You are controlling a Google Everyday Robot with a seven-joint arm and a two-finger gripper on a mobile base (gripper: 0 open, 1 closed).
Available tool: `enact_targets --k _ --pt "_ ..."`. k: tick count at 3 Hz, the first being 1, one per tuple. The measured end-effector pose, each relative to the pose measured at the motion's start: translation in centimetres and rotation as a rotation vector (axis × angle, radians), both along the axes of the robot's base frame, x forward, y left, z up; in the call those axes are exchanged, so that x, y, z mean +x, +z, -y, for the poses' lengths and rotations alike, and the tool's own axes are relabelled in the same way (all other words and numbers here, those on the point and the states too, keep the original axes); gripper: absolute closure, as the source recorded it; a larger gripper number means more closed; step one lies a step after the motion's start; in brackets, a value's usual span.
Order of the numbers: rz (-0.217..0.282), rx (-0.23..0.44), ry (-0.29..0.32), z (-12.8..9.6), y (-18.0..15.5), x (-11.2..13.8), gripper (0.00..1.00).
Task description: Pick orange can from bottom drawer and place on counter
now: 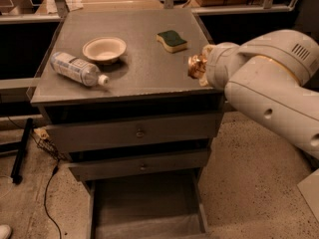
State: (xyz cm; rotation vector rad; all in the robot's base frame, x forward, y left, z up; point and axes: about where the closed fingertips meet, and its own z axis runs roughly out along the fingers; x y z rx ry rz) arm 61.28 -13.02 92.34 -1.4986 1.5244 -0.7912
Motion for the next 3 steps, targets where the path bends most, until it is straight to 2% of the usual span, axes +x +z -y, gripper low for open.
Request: enact_targets --k 1,3 --pt "0.02 0.024 0.008 -0.8 0.9 1.0 1.0" --pt "0.001 0.078 0.055 -2.8 -0.1 2.8 1.0"
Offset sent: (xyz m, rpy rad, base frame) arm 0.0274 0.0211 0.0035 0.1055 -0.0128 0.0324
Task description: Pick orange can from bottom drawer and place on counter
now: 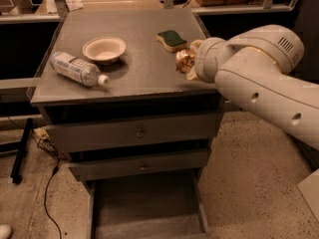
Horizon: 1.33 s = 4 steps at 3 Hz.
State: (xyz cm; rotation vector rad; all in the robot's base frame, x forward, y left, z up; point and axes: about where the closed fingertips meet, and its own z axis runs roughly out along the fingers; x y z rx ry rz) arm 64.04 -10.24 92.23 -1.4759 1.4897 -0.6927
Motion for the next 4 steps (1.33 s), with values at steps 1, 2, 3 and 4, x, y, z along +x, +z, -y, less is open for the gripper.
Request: enact_targets --k 1,2,3,4 --pt "-0.029 -0.016 0.046 -1.2 -1.3 1.0 1.0" --pt "-0.063 -0.059 0.09 -1.8 -2.0 2.3 1.0" --pt "-0.088 -0.107 0.134 -2.3 -2.2 3.7 1.0" --pt "-0.104 -0.134 0.161 -2.6 -2.3 4.6 1.0"
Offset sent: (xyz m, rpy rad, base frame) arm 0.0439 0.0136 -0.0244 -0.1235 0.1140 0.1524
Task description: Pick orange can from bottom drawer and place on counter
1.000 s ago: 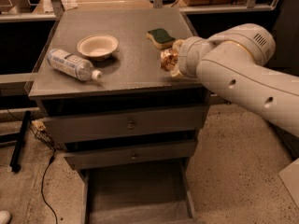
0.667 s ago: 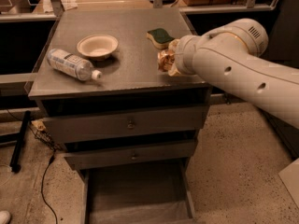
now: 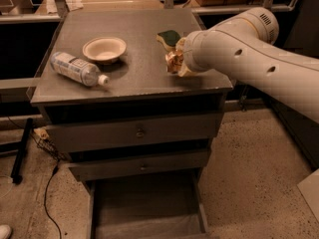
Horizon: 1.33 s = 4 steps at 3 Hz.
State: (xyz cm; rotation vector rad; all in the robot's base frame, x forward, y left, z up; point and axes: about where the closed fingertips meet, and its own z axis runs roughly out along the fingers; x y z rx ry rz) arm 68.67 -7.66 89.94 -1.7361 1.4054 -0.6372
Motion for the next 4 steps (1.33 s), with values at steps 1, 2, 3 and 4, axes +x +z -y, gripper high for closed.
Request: enact_targets --k 1,2,3,4 --pt "-0.026 -0.007 0.025 -0.4 -0.7 0.4 1.0" --pt "-0.052 -0.014 0.042 -0.8 -1.8 0.6 1.0" --pt "-0.064 -0.02 0.049 -1.1 -2.5 0.7 1.0" --pt "-0.068 -0.019 0.049 -1.1 -2.7 0.7 1.0"
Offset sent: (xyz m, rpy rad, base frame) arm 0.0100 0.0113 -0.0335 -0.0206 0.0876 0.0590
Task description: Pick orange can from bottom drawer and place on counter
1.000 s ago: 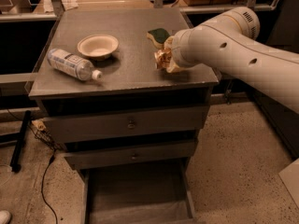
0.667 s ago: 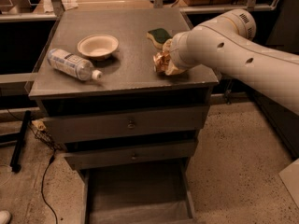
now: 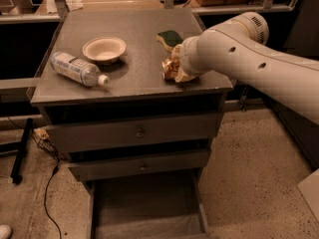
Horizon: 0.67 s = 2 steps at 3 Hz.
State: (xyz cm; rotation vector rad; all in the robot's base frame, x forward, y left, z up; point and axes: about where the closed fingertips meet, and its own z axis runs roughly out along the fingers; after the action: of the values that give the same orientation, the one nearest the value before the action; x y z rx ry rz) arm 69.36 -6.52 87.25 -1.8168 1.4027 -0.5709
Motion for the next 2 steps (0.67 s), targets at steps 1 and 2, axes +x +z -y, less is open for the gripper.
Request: enact_targets --k 1,2 --pt "0.0 0.0 0.0 0.0 0.0 0.0 0.82" --pt "0.0 0.0 0.0 0.0 0.0 0.0 0.58"
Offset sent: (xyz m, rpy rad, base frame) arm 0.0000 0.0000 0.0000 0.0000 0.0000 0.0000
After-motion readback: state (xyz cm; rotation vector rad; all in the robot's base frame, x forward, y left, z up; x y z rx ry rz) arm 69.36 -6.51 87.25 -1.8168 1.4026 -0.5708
